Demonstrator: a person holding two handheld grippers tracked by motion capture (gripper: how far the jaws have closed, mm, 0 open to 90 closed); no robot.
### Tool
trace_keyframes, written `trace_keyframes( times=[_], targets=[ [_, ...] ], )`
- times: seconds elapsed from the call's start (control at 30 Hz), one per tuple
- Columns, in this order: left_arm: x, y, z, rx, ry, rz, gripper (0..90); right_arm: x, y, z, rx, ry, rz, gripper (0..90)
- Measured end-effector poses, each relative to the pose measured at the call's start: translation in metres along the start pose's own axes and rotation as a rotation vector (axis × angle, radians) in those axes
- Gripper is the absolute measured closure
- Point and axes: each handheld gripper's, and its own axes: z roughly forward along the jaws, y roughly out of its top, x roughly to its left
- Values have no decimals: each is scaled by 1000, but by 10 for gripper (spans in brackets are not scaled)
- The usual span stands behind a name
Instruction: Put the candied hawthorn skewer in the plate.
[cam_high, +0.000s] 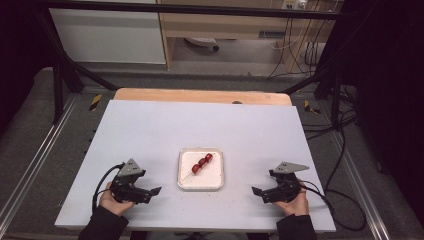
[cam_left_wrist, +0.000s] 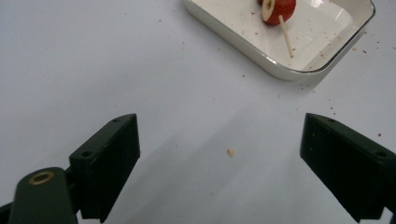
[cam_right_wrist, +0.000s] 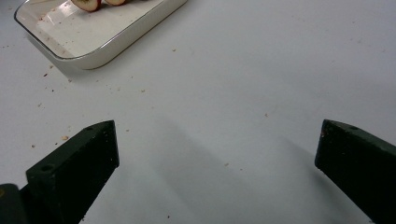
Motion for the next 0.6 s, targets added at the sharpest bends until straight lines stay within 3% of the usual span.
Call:
trace_keyframes(
  times=[0.27, 0.6],
  targets=[
    [18, -20, -7, -23, 15, -39, 121, 0, 0, 0, 6, -7, -10, 3],
    [21, -27, -6, -18, 13, -34, 121, 1, -1, 0, 9, 1, -15, 3]
  ],
)
